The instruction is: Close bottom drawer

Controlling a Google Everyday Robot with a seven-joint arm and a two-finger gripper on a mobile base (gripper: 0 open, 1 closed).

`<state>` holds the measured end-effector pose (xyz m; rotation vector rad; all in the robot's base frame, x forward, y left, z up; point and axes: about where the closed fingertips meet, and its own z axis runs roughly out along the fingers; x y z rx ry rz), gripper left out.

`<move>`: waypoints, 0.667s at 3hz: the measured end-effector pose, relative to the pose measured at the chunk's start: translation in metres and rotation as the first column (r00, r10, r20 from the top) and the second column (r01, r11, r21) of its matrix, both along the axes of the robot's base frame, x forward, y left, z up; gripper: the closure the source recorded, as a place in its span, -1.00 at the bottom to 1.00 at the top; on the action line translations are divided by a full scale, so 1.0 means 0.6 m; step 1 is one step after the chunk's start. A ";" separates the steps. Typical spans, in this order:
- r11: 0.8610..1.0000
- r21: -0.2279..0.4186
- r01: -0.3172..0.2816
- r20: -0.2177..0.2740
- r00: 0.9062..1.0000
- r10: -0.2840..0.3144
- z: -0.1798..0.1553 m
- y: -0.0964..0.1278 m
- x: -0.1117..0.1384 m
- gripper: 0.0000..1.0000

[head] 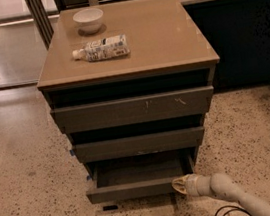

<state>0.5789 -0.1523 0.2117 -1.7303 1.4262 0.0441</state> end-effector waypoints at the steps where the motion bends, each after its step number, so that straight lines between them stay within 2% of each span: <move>1: 1.000 0.014 -0.010 0.005 1.000 0.010 -0.008 0.007 -0.005 1.00; 2: 1.000 0.016 -0.018 0.023 1.000 0.017 -0.031 0.007 0.011 1.00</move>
Offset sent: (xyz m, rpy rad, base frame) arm 0.0331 -0.0022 -0.0555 0.0208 -0.0749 0.0332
